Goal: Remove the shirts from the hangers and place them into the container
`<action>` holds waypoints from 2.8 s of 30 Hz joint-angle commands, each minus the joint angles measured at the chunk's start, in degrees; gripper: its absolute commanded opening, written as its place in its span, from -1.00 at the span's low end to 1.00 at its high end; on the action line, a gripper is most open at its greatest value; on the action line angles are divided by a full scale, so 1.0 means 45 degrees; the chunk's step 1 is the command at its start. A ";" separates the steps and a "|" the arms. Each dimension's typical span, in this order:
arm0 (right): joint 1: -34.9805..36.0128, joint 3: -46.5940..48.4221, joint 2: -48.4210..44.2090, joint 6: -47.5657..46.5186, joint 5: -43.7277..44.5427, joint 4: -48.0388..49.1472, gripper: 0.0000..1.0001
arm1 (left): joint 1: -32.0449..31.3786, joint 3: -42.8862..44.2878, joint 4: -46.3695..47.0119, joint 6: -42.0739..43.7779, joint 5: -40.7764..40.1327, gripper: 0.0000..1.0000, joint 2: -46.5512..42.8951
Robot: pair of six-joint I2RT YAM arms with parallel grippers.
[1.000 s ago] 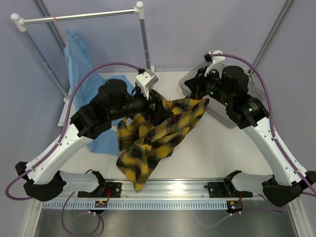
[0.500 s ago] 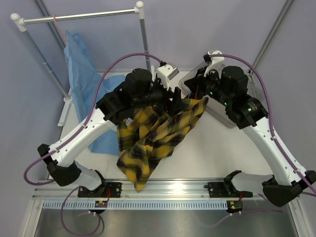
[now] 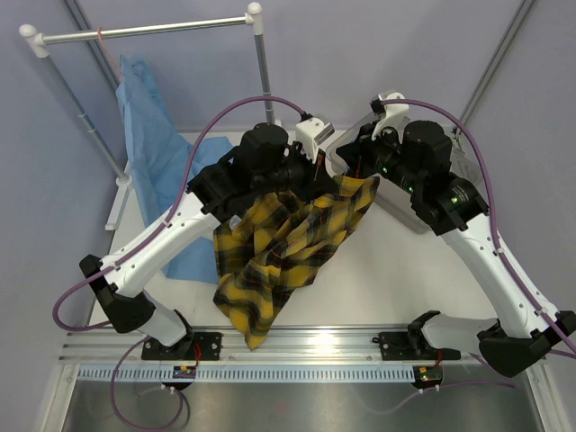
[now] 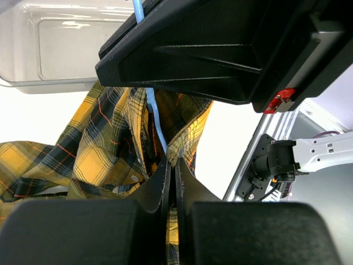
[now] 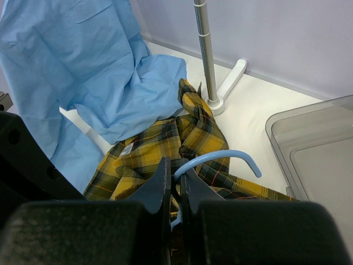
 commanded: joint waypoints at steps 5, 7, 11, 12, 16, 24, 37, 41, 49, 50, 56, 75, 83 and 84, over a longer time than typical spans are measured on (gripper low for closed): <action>0.0132 0.0022 -0.0433 -0.0445 0.1099 0.0527 -1.00 | -0.0052 -0.0105 0.0431 0.0587 -0.0511 -1.00 -0.1345; 0.0132 0.0061 -0.0414 -0.0445 0.1957 0.0313 -1.00 | -0.0052 -0.0555 0.0334 0.0859 -0.1175 -1.00 -0.1972; 0.0132 0.0178 -0.0297 -0.0348 0.2954 -0.0019 -1.00 | -0.0052 -0.2095 0.0021 0.1193 -0.2192 -1.00 -0.3827; 0.0132 0.0217 -0.0258 -0.0290 0.3245 -0.0097 -1.00 | -0.0052 -0.2371 -0.0192 0.1251 -0.2502 -1.00 -0.4546; 0.0113 0.0607 -0.0005 0.0528 0.3950 -0.0410 -1.00 | -0.0072 -0.3894 -0.0604 0.1077 -0.2799 -1.00 -0.6227; 0.0054 0.2089 0.0777 0.1468 0.5686 -0.1366 -1.00 | -0.0052 -0.6162 -0.1952 0.0335 -0.3989 -1.00 -0.9004; 0.0054 0.2757 0.1345 0.3402 0.4694 -0.1096 -1.00 | -0.0052 -0.7314 -0.1835 -0.1286 -0.1295 -1.00 -0.9047; 0.0073 0.2249 0.0837 0.3382 0.3915 -0.0372 -1.00 | -0.0052 -0.7920 -0.1464 -0.1151 -0.1158 -1.00 -0.8987; 0.0152 0.0454 -0.0237 0.2661 0.2507 0.0975 -1.00 | -0.0052 -0.7710 -0.1503 -0.0897 -0.1509 0.82 -0.9279; 0.0190 -0.0109 -0.0335 0.2621 0.2293 0.1131 -1.00 | -0.0052 -0.7513 -0.1522 -0.0897 -0.1587 0.92 -0.9454; 0.0580 -0.2181 -0.0882 0.2387 0.1725 0.2205 -1.00 | -0.0052 -0.5561 -0.1815 -0.1091 -0.1373 0.98 -0.9516; 0.1988 -0.1698 0.0211 0.1314 0.2408 0.3457 -1.00 | -0.0052 -0.4502 -0.1835 -0.1912 0.0248 0.48 -0.4847; 0.1968 -0.1170 0.0406 0.1058 0.2545 0.3593 -1.00 | -0.0052 -0.5068 -0.2167 -0.1815 -0.0180 0.13 -0.4866; 0.1968 -0.1131 0.0426 0.1020 0.2545 0.3593 -1.00 | -0.0052 -0.5147 -0.2186 -0.1795 -0.0220 0.13 -0.4866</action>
